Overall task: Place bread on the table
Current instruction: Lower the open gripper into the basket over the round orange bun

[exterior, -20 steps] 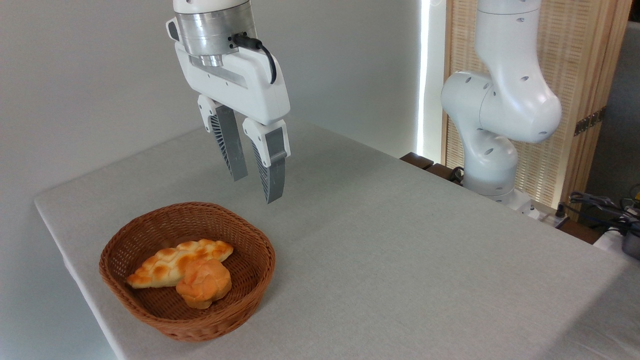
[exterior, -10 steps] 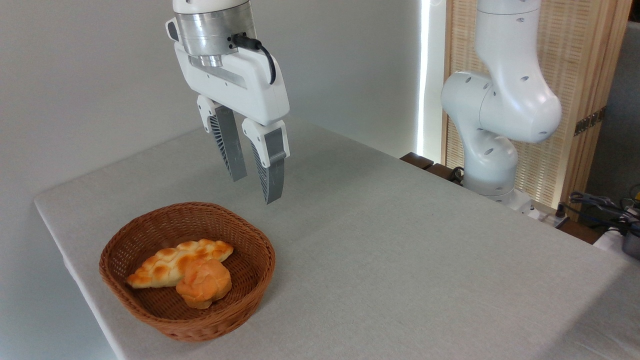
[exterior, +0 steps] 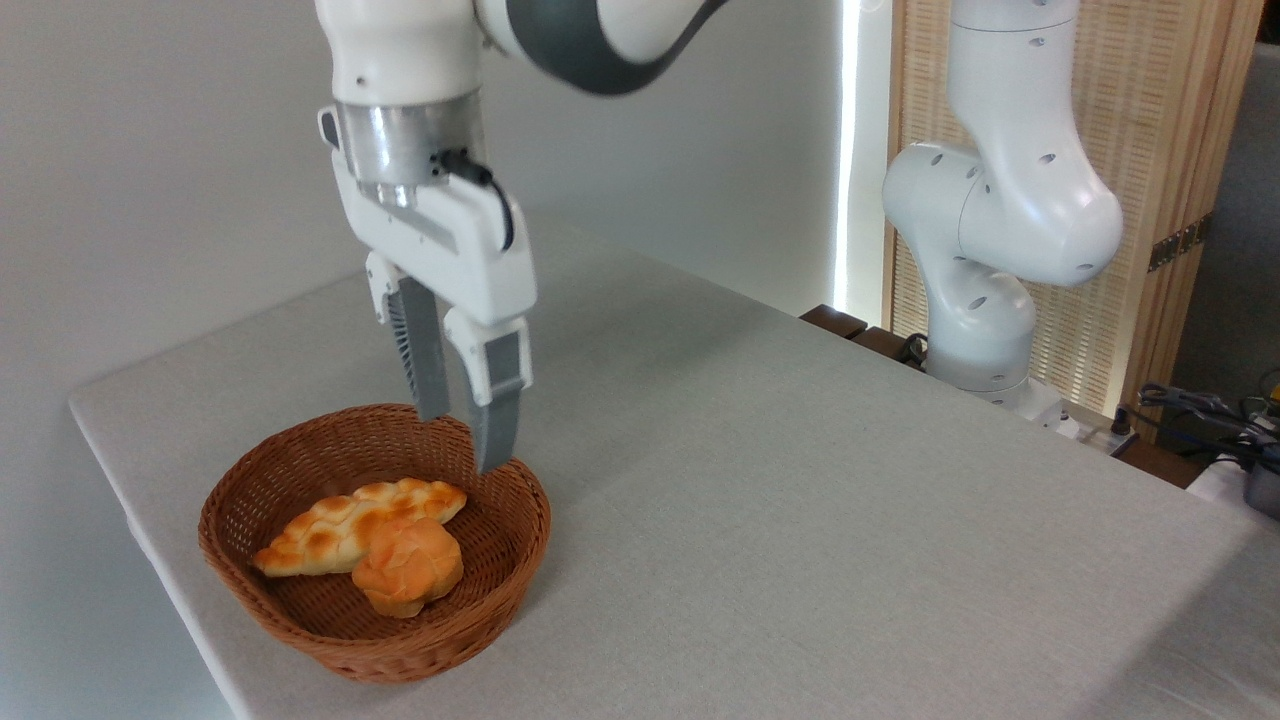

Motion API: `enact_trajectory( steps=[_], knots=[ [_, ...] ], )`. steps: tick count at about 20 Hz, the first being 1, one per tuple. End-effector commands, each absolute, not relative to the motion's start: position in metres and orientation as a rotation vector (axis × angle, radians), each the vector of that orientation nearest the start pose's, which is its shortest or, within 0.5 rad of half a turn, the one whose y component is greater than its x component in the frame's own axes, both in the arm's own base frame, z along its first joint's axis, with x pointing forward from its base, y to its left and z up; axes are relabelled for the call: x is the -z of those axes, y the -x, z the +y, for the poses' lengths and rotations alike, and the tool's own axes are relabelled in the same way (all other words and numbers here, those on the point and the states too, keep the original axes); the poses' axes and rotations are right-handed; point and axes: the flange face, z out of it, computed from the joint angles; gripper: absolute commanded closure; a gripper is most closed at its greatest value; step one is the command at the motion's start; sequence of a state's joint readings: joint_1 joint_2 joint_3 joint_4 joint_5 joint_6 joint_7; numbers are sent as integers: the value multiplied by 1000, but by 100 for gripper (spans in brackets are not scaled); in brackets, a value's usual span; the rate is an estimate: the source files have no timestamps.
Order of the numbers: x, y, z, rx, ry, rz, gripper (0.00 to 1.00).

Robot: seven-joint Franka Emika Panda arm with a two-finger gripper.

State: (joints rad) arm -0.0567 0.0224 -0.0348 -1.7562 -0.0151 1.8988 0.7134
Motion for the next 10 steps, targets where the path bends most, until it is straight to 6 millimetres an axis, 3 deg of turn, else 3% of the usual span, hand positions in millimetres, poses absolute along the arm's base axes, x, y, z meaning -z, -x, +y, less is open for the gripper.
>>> enact_trajectory(
  steps=[1,10],
  knots=[
    [-534,-582,-64,282,2838,1222,0],
    [-483,-595,-77,420,2777,1237,0]
  ],
)
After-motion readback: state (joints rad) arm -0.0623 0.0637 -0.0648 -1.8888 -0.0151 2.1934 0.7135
